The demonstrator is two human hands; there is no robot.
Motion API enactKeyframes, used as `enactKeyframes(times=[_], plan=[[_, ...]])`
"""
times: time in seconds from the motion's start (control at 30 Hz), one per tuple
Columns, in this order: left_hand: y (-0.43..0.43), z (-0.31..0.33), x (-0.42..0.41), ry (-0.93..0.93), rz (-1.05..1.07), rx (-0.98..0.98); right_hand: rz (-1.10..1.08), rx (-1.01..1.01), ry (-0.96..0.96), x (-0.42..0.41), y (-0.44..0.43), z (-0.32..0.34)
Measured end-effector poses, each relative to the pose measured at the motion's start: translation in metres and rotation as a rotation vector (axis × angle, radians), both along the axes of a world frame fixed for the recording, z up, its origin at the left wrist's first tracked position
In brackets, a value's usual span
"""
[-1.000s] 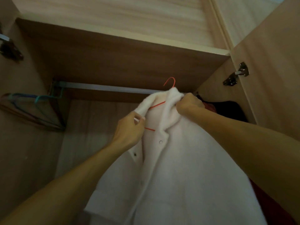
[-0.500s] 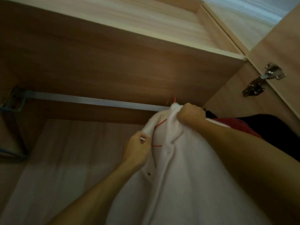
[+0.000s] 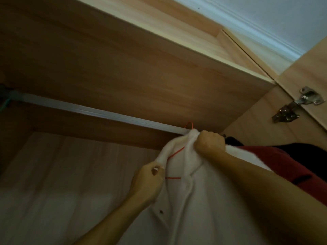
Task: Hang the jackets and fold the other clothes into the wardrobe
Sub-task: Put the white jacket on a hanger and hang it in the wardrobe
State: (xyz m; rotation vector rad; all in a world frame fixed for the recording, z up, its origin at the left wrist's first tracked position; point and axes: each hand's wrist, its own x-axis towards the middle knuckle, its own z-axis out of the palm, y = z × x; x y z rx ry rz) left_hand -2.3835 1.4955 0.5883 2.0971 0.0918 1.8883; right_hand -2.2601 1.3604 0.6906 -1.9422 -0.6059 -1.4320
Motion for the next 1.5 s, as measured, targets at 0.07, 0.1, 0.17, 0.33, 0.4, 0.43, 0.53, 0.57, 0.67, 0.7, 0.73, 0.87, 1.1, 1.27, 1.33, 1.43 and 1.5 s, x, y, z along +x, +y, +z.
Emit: enactKeyframes(times=[0.07,0.1,0.17,0.33,0.4,0.43,0.53,0.57,0.67,0.7,0.73,0.87,1.1,1.27,1.33,1.43,1.5], plan=[[-0.001,-0.006,0.005,0.013,-0.046,-0.026,-0.038,-0.043,-0.017,0.003,0.007,-0.005],[-0.002,-0.010,0.007,0.030,-0.064,-0.035,-0.033,-0.057,0.010,0.003,0.010,-0.006],[0.001,-0.017,0.010,0.061,-0.041,-0.027,-0.025,-0.093,0.057,0.000,0.013,-0.006],[0.012,-0.029,0.003,0.040,-0.052,-0.028,-0.071,-0.208,0.020,-0.006,0.013,-0.017],[0.016,-0.033,-0.002,0.041,0.002,-0.017,-0.085,-0.289,0.016,-0.014,0.010,-0.021],[0.017,-0.035,-0.005,0.045,0.018,-0.020,-0.095,-0.317,0.003,-0.019,0.007,-0.023],[0.019,-0.047,-0.014,0.072,0.049,-0.028,-0.170,-0.328,-0.104,-0.032,0.001,-0.035],[0.018,-0.053,-0.018,0.090,0.070,-0.031,-0.209,-0.304,-0.156,-0.036,0.001,-0.042],[0.013,-0.070,-0.030,0.087,0.081,-0.059,-0.206,-0.248,-0.335,-0.048,0.005,-0.068],[0.010,-0.078,-0.034,0.084,0.077,-0.079,-0.154,-0.274,-0.380,-0.052,0.007,-0.078],[0.006,-0.085,-0.039,0.087,0.078,-0.103,-0.087,-0.331,-0.392,-0.056,0.009,-0.088],[0.001,-0.119,-0.053,0.150,0.097,-0.142,0.156,-0.563,-0.238,-0.076,0.016,-0.121],[0.010,-0.168,-0.075,0.188,0.059,-0.264,0.271,-0.701,-0.132,-0.119,0.030,-0.159],[0.000,-0.228,-0.098,0.261,0.106,-0.360,0.370,-0.765,-0.110,-0.154,0.030,-0.193],[-0.012,-0.244,-0.113,0.250,0.132,-0.354,0.411,-0.732,-0.088,-0.157,0.023,-0.209],[-0.035,-0.258,-0.136,0.230,0.186,-0.332,0.511,-0.730,-0.026,-0.162,0.011,-0.243],[-0.053,-0.267,-0.149,0.203,0.236,-0.311,0.608,-0.740,0.019,-0.167,0.004,-0.265]])
